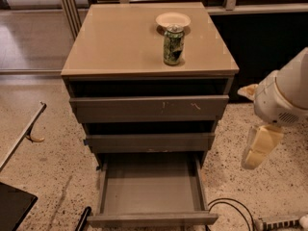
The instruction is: Close bottom drawer
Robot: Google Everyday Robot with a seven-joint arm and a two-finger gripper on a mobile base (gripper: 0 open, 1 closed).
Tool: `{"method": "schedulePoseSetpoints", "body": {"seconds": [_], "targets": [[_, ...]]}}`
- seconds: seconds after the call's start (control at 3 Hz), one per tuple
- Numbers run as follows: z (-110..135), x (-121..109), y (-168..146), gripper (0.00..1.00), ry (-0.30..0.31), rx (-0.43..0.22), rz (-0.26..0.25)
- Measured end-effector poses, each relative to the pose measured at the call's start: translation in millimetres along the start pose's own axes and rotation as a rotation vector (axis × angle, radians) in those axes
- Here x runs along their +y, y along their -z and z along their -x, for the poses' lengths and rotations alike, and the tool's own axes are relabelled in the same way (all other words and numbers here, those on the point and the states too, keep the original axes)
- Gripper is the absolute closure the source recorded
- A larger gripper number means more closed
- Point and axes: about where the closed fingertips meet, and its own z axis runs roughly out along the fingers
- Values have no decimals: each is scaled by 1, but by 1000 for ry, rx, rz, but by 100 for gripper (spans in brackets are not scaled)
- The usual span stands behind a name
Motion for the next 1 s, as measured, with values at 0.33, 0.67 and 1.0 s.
{"method": "schedulePoseSetpoints", "body": {"seconds": [0.33,0.67,1.0], "targets": [[-22,31,-96,0,-15,-93,85],[-40,58,-185,0,-34,-205,137],[-46,76,-254,0,-21,-353,149]]}}
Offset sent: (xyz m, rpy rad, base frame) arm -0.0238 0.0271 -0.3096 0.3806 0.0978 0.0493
